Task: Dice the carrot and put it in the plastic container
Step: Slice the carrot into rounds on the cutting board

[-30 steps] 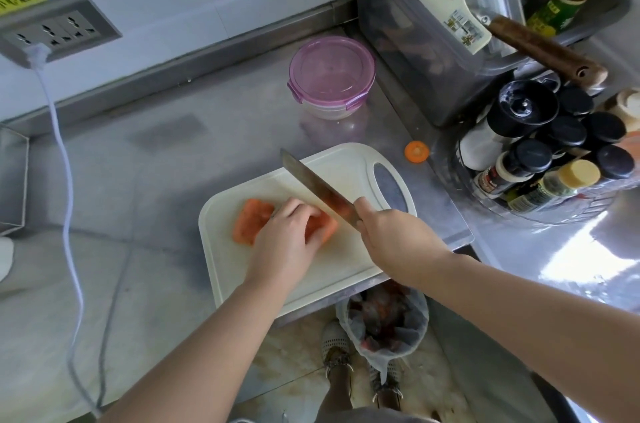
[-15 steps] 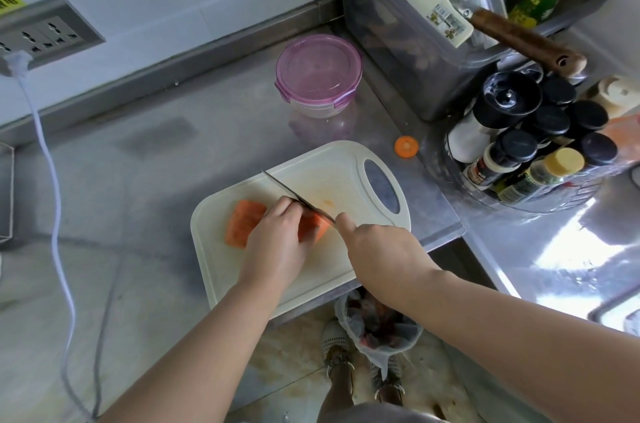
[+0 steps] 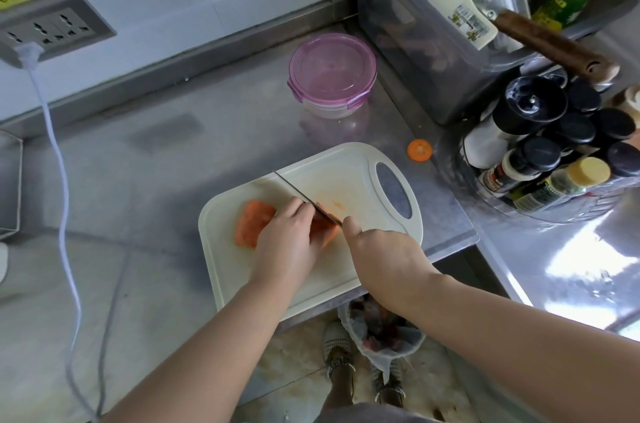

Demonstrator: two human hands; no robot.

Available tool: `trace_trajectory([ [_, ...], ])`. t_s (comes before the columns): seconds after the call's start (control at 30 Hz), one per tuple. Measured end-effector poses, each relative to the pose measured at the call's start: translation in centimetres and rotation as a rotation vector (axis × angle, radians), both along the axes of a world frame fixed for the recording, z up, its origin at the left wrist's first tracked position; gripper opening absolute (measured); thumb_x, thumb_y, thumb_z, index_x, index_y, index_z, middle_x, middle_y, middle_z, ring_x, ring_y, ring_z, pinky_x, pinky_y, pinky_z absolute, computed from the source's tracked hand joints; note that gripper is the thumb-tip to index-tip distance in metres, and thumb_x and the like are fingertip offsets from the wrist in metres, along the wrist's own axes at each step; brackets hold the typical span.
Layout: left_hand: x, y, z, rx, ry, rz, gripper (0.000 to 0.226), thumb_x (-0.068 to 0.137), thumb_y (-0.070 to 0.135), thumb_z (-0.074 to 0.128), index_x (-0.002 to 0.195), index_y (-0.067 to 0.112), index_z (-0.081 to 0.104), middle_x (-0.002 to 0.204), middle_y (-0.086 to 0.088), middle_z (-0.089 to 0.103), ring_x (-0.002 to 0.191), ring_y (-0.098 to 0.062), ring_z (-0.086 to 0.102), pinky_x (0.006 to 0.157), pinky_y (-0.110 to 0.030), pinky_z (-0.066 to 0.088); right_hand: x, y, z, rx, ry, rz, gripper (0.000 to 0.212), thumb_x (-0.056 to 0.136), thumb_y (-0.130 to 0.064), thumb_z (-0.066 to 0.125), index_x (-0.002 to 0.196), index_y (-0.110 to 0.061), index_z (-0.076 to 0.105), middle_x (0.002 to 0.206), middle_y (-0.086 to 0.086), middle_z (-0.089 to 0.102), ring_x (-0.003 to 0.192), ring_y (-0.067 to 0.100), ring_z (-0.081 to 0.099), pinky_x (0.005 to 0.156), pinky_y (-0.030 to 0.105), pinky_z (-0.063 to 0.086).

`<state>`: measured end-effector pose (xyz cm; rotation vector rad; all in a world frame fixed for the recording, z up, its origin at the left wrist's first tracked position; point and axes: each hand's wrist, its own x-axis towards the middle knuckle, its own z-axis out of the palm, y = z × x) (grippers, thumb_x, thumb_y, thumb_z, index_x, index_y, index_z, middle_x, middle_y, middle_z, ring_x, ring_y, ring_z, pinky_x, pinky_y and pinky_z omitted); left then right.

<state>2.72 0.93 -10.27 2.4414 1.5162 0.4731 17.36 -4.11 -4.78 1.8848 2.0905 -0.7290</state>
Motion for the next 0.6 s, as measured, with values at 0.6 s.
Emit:
trace_trajectory([
  [0.6, -0.5, -0.4, 0.6, -0.213, -0.117, 0.078, 0.020, 0.082, 0.027, 0.071, 0.097, 0.014, 0.067, 0.100, 0.006, 0.060, 0.083, -0.017, 0.062, 0.073, -0.035, 0.051, 1.4, 0.4, -0.6, -0.026, 0.108, -0.224, 0.027, 0.098, -0.001, 0.035, 0.123, -0.004, 0.042, 0.093, 0.007, 0.041, 0.052, 0.012, 0.027, 0.045, 0.023, 0.026],
])
